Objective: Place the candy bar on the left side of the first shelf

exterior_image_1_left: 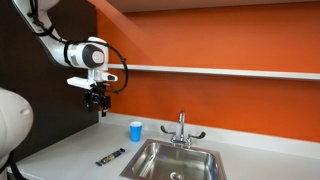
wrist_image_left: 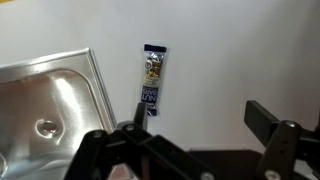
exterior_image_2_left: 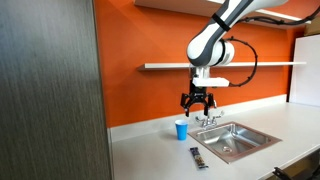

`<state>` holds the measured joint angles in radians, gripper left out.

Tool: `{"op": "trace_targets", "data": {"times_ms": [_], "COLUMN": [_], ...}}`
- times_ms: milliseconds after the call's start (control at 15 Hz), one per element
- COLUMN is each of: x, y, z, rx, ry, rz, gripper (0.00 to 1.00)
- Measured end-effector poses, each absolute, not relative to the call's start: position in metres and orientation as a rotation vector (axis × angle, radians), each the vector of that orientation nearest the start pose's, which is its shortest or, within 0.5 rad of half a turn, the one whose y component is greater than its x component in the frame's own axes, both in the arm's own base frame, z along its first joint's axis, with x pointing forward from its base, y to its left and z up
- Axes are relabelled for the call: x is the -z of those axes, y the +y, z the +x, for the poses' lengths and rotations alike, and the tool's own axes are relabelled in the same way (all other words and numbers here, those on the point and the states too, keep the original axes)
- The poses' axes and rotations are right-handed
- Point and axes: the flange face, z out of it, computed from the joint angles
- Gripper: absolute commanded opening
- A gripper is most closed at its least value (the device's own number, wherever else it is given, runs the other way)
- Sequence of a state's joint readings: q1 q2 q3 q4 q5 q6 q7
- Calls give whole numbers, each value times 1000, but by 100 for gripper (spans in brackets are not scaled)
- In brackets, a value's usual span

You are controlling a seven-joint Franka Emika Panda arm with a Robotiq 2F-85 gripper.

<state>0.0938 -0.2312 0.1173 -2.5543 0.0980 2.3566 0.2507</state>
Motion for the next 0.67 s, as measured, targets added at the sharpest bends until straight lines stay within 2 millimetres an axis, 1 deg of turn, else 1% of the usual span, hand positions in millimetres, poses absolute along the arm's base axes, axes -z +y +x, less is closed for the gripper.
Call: {"op": "trace_targets", "data": {"times_ms": [200, 333, 667], "x": [-323, -304, -260], "y": [76, 70, 65], "z": [431, 435, 447], "rx": [28, 10, -42], "ry": [209, 220, 228], "rz": [-3095, -3102, -3105], "gripper": [100, 100, 100]}}
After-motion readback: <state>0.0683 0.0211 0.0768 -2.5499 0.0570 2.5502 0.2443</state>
